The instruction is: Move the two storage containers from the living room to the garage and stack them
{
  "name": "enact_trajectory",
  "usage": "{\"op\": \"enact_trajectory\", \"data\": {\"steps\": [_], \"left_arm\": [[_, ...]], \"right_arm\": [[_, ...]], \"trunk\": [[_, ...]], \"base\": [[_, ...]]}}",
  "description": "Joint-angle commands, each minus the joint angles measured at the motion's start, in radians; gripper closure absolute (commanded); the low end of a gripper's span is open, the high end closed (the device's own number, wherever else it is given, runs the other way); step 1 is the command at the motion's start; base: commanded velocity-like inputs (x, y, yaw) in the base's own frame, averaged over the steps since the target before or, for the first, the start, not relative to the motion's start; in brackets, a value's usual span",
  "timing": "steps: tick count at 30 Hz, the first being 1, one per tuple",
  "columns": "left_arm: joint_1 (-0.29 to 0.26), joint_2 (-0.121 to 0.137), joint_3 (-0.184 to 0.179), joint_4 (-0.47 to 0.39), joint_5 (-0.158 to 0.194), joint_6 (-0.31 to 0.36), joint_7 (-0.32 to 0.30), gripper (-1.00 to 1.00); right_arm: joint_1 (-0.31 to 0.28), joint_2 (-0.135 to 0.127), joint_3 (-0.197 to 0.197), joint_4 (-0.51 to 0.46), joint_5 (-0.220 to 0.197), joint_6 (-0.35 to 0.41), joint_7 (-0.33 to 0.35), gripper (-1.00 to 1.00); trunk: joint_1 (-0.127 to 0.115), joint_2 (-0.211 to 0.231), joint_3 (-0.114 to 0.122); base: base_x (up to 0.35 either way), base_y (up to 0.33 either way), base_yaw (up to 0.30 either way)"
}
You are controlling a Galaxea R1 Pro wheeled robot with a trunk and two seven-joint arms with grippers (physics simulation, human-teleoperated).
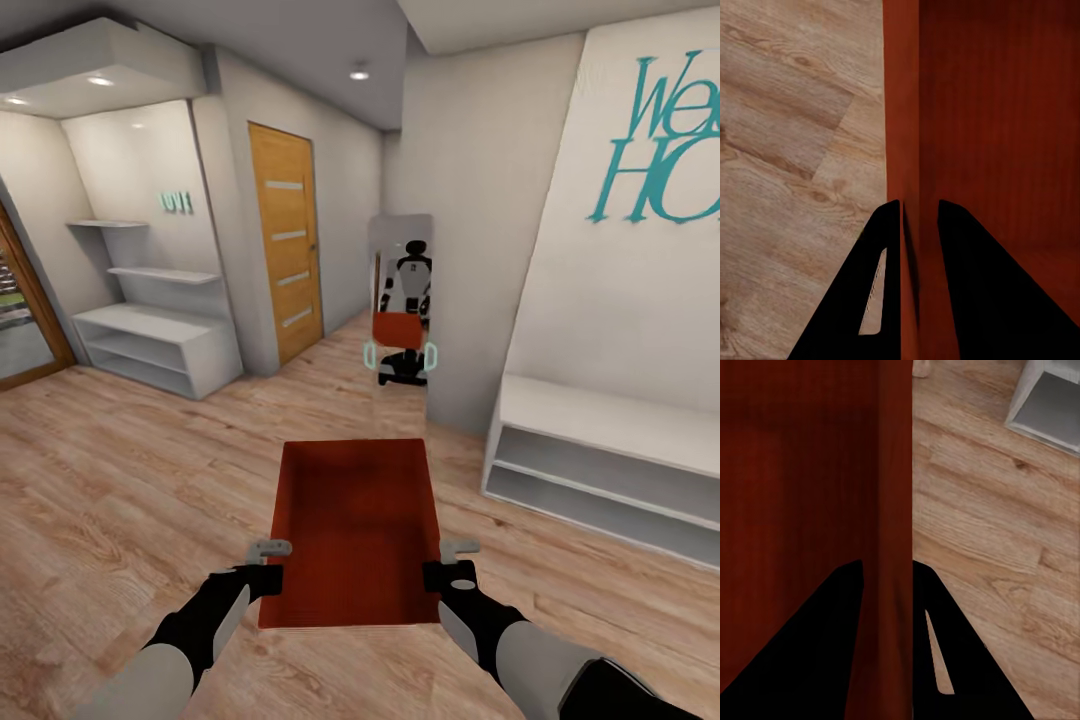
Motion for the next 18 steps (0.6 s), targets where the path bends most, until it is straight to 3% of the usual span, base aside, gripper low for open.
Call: {"op": "enact_trajectory", "data": {"steps": [1, 18], "left_arm": [[0.000, 0.001, 0.008, 0.000, 0.005, 0.007, 0.003, 1.00], [0.000, 0.001, 0.008, 0.000, 0.006, 0.006, 0.003, 1.00]], "right_arm": [[-0.001, -0.003, -0.049, -0.002, 0.013, -0.011, -0.035, 1.00], [-0.001, -0.004, -0.049, -0.002, 0.013, -0.015, -0.035, 1.00]], "trunk": [[0.001, -0.001, -0.001], [0.001, -0.001, -0.001]], "base": [[0.321, 0.000, 0.229], [0.322, 0.000, 0.271]]}}
